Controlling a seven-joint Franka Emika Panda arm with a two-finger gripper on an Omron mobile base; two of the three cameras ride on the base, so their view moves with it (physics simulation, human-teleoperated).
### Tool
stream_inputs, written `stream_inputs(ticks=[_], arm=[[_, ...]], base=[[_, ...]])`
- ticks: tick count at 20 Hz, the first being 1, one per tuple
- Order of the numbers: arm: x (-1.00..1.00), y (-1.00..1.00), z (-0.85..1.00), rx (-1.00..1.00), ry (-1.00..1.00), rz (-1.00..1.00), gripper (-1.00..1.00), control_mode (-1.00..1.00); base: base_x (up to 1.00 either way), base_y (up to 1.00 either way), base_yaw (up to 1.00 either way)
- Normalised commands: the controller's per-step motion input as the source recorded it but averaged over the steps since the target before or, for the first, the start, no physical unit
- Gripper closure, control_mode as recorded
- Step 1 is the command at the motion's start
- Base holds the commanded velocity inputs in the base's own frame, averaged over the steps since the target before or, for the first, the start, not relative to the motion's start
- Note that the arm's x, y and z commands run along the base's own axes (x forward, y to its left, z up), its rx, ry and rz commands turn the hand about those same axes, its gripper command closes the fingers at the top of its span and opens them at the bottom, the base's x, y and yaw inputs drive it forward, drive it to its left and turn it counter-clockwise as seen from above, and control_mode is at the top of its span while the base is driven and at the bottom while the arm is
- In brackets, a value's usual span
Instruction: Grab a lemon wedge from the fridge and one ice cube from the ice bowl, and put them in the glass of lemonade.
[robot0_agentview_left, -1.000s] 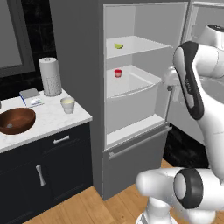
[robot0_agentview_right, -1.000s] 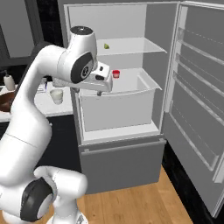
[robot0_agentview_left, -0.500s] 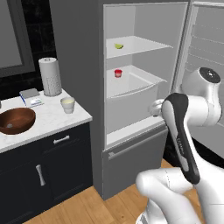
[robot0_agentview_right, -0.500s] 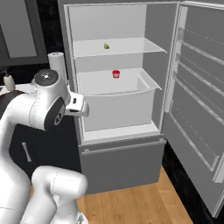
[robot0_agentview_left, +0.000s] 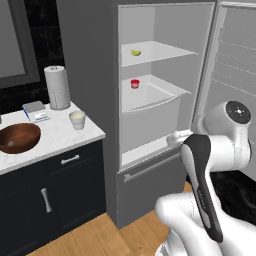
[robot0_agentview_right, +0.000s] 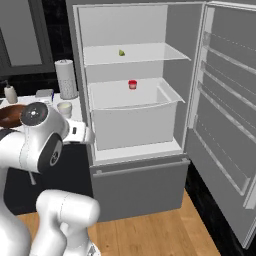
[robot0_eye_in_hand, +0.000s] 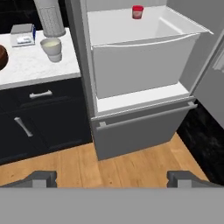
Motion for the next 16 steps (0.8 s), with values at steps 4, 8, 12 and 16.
stream_inputs(ticks=[4, 8, 12, 16], arm=[[0.0, 0.0, -0.22, -0.01, 0.01, 0.0, -1.0, -1.0], [0.03, -0.01, -0.14, 0.0, 0.0, 0.0, -1.0, -1.0], [0.12, -0.07, -0.14, 0.0, 0.0, 0.02, -1.0, -1.0], [0.06, -0.07, -0.03, 0.0, 0.0, 0.02, -1.0, 1.0]], base=[[0.0, 0.0, 0.0], [0.0, 0.0, 0.0], [0.0, 0.0, 0.0], [0.41, -0.46, 0.11]])
